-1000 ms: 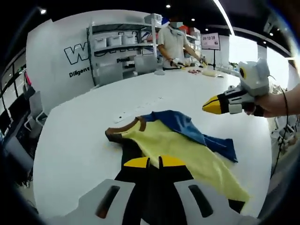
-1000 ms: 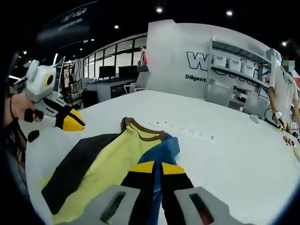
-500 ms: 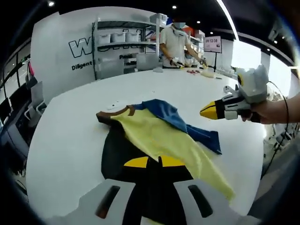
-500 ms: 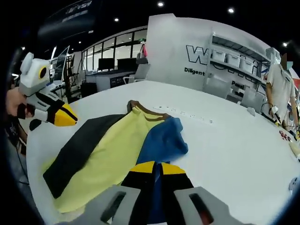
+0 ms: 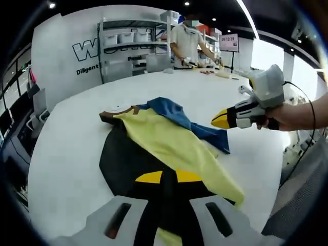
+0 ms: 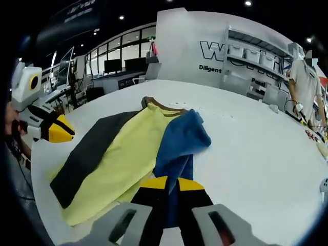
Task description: Fold the garment on the visible template until the final outline fits inside the template.
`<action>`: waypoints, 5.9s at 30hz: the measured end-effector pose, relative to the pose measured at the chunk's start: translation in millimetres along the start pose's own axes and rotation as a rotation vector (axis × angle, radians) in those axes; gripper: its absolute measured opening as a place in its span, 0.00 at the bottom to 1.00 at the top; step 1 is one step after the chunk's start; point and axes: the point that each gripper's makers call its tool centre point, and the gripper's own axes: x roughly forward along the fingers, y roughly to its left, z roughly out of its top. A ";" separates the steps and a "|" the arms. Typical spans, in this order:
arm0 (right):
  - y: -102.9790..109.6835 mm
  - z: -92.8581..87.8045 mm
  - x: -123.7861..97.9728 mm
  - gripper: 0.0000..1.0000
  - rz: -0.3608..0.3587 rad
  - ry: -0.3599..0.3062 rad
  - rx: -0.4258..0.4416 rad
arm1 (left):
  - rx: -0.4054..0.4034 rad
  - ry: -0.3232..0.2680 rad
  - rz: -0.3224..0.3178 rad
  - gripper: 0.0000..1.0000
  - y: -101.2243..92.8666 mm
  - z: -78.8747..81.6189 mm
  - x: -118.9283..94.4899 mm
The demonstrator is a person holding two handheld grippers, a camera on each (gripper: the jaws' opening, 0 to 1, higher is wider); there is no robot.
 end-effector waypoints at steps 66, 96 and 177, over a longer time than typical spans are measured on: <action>-41.7 27.4 -27.2 0.00 -0.065 -0.009 -0.018 | 0.023 -0.045 -0.103 0.04 -60.6 -15.6 -9.8; -79.8 50.9 -45.7 0.00 -0.134 -0.051 -0.055 | 0.178 0.182 -0.223 0.13 -100.6 -73.4 2.1; -164.8 -26.4 -49.9 0.00 -0.197 0.219 -0.090 | 0.190 0.238 0.464 0.01 194.4 -87.4 -66.0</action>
